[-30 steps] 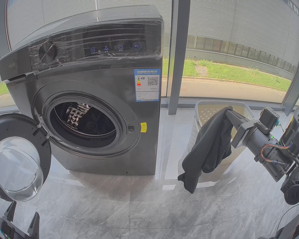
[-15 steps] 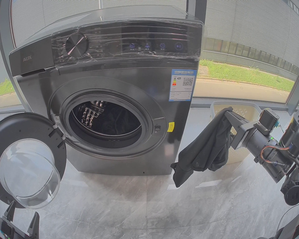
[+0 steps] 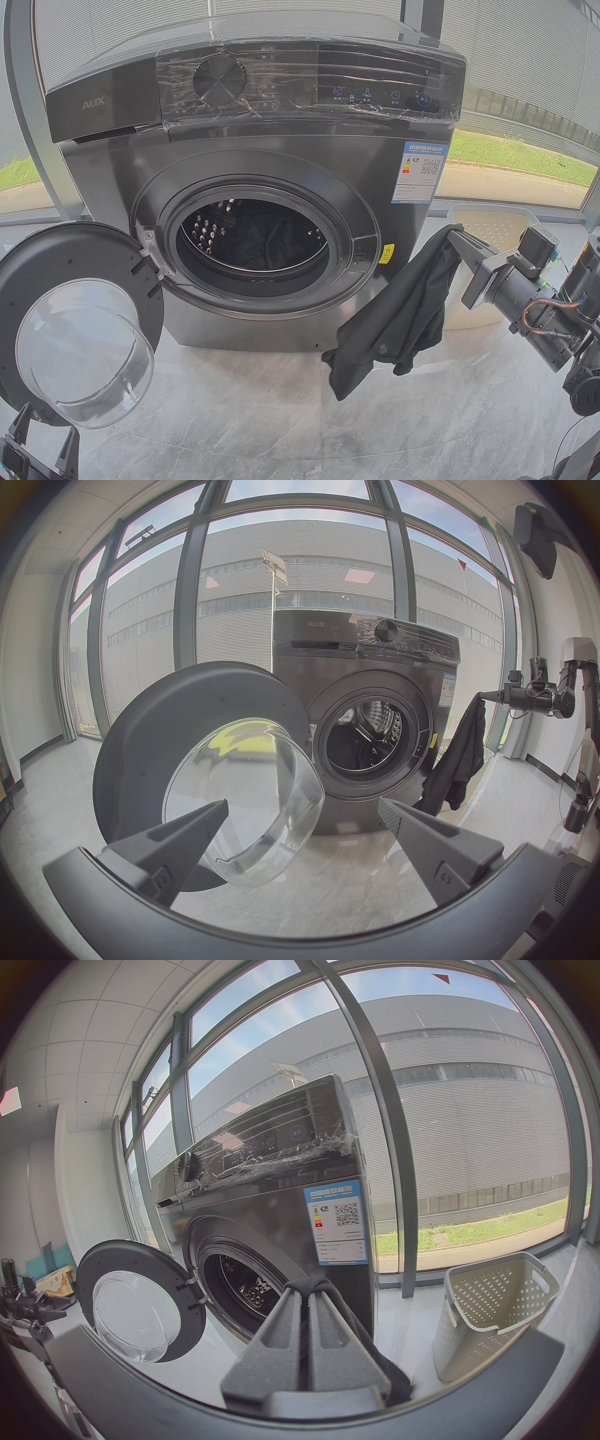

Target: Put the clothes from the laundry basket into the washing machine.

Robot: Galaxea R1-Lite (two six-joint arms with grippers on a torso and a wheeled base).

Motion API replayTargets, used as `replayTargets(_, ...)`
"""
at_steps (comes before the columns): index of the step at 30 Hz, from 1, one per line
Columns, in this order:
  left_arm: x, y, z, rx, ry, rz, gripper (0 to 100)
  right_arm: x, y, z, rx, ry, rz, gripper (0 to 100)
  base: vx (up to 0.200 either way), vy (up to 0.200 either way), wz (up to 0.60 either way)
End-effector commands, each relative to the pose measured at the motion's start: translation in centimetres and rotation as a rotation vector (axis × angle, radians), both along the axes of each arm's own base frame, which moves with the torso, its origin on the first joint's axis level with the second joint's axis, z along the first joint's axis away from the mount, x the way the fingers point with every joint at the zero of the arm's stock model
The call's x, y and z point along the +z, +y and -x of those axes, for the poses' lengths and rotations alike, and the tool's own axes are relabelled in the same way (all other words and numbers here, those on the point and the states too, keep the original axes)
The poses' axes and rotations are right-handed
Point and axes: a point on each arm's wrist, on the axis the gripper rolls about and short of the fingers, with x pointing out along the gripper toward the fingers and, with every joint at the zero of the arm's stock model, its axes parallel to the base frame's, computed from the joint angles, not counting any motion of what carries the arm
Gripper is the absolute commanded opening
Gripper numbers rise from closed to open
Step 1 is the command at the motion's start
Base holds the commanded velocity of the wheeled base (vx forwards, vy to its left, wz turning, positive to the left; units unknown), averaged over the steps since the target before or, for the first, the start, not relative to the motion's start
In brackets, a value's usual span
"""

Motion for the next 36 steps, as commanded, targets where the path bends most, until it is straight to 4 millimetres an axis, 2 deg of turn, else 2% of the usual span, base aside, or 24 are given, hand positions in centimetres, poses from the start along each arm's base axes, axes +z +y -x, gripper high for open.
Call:
replayTargets(1, -0.44, 0.0, 0.02, 0.001, -0.002, 0.0, 100, 0.01, -0.01, 0.0, -0.001, -0.001, 0.0, 0, -0.2, 0.0, 0.0)
replayTargets(6, -0.44, 0.0, 0.02, 0.001, -0.002, 0.002, 100, 0.01, -0.02, 0.0, -0.002, -0.001, -0.001, 0, -0.2, 0.0, 0.0)
replayTargets(15, -0.44, 0.0, 0.02, -0.001, -0.002, 0.002, 100, 0.0, -0.05, -0.02, -0.005, 0.001, 0.0, 0, 0.0, 0.0, 0.0)
replayTargets(33, -0.44, 0.0, 0.02, 0.002, -0.002, 0.0, 100, -0.17, -0.02, 0.01, -0.002, 0.007, 0.005, 0, 0.0, 0.2, 0.0)
replayTargets(36, -0.47, 0.0, 0.01, 0.005, -0.002, -0.01, 100, -0.03, 0.0, -0.02, -0.002, 0.004, 0.003, 0, 0.0, 0.0, 0.0)
